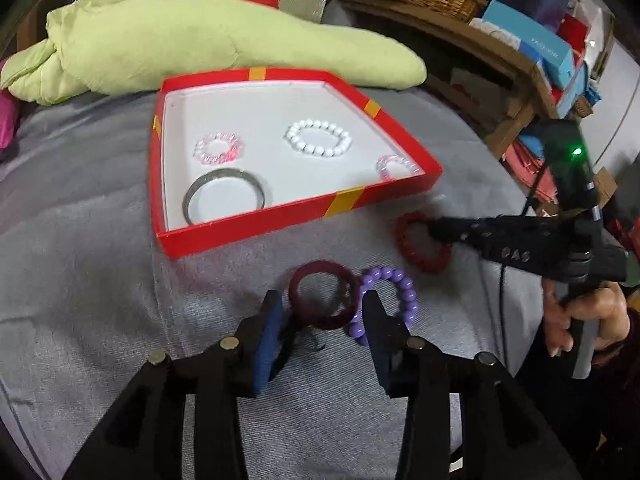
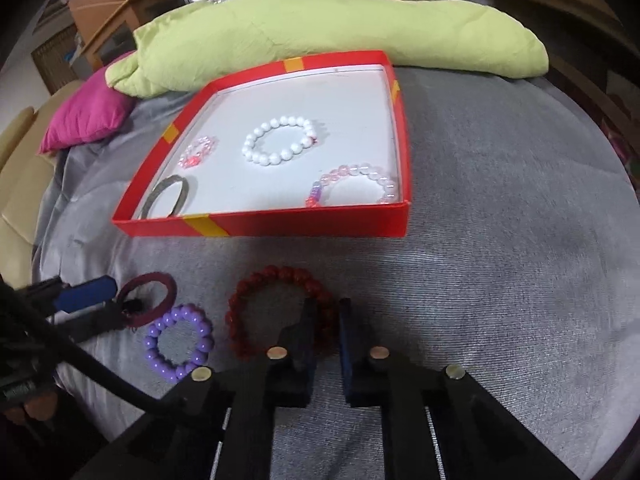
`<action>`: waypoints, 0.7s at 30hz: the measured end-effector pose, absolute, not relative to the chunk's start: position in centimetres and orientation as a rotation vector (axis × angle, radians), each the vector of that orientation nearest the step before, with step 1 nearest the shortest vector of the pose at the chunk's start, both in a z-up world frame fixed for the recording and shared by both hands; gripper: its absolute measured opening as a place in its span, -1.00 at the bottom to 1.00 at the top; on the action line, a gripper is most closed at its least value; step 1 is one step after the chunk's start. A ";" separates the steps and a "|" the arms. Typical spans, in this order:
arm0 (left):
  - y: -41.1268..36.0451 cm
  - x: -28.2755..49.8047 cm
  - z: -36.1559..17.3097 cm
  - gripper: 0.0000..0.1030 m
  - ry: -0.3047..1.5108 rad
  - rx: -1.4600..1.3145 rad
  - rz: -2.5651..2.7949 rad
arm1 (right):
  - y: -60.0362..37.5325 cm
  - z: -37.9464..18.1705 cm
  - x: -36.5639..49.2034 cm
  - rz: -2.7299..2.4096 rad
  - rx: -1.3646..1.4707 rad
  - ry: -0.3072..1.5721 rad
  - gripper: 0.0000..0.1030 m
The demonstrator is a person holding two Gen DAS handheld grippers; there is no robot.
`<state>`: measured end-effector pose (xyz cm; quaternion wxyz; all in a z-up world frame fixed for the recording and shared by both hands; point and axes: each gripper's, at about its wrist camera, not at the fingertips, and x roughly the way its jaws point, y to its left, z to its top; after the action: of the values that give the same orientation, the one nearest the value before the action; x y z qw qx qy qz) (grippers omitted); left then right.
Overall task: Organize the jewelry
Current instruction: 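Grasp the dark red hair tie with the left gripper while the right gripper lifts the red bracelet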
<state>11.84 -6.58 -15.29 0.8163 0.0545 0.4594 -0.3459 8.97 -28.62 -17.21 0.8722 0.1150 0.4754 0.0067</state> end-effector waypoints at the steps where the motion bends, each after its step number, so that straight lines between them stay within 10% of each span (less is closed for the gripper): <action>1: -6.5 11.9 -15.3 -0.18 0.982 0.109 -0.737 | -28.9 -17.1 8.9 0.000 0.244 0.989 -0.79; 5: -6.7 11.8 -15.0 0.18 0.960 0.115 -0.734 | -29.7 -17.0 8.9 -0.031 0.270 0.982 -0.79; 11: -7.3 13.2 -16.2 0.18 1.029 0.077 -0.702 | -29.4 -17.0 9.0 -0.029 0.254 0.981 -0.79; 17: -7.7 13.6 -17.0 -0.74 1.057 0.085 -0.691 | -29.2 -17.1 9.0 -0.027 0.253 0.977 -0.79; 21: -7.9 13.0 -16.4 -0.82 0.993 0.126 -0.682 | -29.4 -16.9 8.9 -0.003 0.287 0.969 -0.79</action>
<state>13.02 -7.85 -16.41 0.8221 0.0594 0.4666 -0.3207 8.91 -29.38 -16.91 0.8750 0.1377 0.4641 -0.0016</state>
